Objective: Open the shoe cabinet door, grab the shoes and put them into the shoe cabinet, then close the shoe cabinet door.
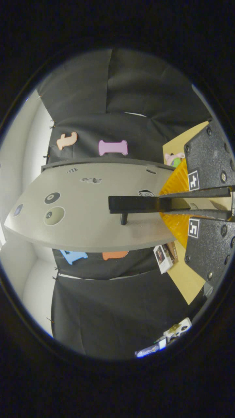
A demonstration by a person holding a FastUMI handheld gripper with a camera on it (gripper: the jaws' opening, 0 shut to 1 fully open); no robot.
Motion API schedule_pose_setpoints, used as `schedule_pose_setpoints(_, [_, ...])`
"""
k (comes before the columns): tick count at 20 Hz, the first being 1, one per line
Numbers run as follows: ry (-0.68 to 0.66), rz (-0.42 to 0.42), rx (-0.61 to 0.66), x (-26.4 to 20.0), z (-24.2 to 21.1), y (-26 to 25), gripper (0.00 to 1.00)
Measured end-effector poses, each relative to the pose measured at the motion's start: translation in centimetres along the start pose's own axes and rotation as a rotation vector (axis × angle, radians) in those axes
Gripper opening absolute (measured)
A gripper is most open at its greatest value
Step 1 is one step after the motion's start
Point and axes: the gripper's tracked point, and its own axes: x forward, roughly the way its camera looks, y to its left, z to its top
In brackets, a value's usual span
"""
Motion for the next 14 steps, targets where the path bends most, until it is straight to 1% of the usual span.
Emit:
schedule_pose_setpoints(6, [0.0, -0.066, 0.014, -2.2, -0.3, -5.2, 0.09])
schedule_pose_setpoints(8, [0.002, -0.091, 0.023, -2.8, -0.3, -7.2, 0.07])
schedule_pose_setpoints(14, [0.012, -0.218, -0.001, -3.7, -0.4, -14.6, 0.04])
